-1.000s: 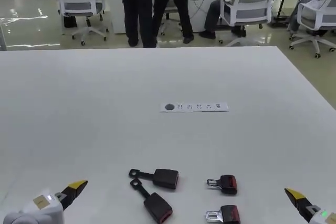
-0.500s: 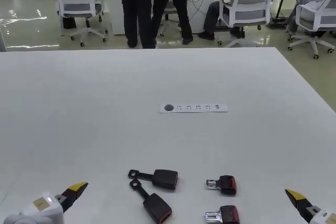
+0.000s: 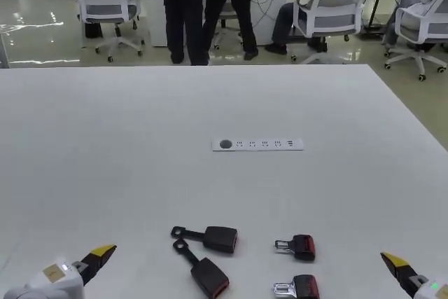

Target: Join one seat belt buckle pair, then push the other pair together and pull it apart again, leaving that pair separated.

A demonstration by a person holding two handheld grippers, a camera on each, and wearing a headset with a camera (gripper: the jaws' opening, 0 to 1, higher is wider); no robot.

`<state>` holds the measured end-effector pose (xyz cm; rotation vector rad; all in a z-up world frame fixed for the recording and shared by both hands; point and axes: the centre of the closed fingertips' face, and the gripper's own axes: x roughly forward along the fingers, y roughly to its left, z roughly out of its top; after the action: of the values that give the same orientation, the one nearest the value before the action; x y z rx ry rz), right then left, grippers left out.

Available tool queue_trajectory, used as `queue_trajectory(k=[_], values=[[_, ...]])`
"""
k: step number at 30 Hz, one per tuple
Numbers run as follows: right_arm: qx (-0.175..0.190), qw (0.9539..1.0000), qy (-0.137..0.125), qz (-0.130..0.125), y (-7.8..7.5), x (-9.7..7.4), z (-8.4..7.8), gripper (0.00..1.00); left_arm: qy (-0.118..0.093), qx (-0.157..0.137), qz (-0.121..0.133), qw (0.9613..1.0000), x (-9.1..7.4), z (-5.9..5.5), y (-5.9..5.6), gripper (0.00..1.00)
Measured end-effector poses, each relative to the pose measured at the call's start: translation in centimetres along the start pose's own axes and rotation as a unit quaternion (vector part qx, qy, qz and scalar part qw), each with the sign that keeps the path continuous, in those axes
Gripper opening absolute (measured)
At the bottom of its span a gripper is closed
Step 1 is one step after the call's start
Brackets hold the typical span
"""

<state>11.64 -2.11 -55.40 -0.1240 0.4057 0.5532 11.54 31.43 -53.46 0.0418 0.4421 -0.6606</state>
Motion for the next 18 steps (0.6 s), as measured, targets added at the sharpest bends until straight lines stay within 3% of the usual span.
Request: queue_trajectory(k=[18], values=[[0.003, 1.0, 0.0, -0.001, -0.01, -0.21, -0.03, 1.0, 0.003, -0.001, -0.003, 1.0, 0.02, -0.43, 0.12, 1.0]])
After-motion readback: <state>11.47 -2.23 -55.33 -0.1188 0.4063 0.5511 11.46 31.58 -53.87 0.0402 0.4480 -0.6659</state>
